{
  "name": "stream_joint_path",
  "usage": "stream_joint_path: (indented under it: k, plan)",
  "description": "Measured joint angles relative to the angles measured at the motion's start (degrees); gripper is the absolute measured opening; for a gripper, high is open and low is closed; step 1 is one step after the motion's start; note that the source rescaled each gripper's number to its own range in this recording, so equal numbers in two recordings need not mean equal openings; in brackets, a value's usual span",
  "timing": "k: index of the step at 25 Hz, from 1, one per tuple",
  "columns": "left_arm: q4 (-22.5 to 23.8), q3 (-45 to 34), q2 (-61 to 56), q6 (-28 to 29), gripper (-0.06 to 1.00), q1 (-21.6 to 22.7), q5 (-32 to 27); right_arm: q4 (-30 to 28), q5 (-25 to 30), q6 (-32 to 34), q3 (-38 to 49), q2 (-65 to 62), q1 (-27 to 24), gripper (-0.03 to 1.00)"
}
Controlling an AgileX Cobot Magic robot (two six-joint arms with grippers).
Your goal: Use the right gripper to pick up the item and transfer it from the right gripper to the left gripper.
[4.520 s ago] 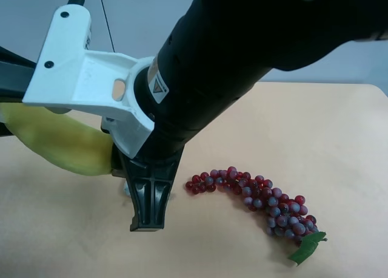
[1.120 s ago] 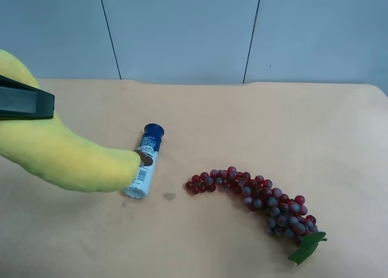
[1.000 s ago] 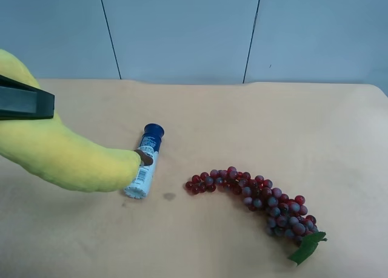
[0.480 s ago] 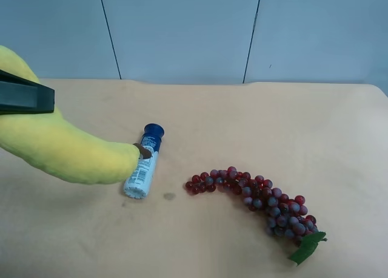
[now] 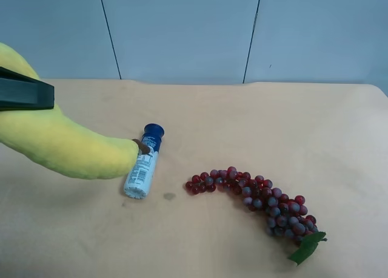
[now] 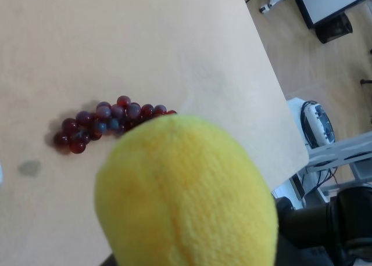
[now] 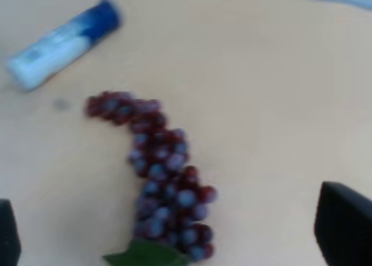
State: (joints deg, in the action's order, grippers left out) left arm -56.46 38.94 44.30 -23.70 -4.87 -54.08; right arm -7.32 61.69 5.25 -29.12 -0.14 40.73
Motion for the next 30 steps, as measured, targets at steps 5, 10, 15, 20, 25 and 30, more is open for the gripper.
stream_joint_path:
  k: [5, 10, 15, 20, 25, 30]
  plan:
    - [0.0, 0.0, 0.0, 0.0, 0.0, 0.0, 1.1, 0.0, 0.0, 0.0, 0.0, 0.0, -8.0, 1.0]
    - [0.0, 0.0, 1.6, 0.4, 0.0, 0.0, 6.1, 0.0, 0.0, 0.0, 0.0, 0.0, -11.8, 1.0]
    - [0.0, 0.0, 10.1, 0.3, 0.0, 0.0, 9.8, 0.0, 0.0, 0.0, 0.0, 0.0, -11.9, 1.0]
    - [0.4, 3.4, 21.7, -1.7, 0.0, 0.0, 12.3, 0.0, 0.0, 0.0, 0.0, 0.0, -11.9, 1.0]
    - [2.4, 11.3, 29.8, -2.8, 0.0, 0.0, 15.1, 0.0, 0.0, 0.0, 0.0, 0.0, -11.9, 1.0]
    - [4.9, 21.1, 41.2, -3.0, 0.0, 2.5, 16.8, 0.0, 0.0, 0.0, 0.0, 0.0, -11.9, 1.0]
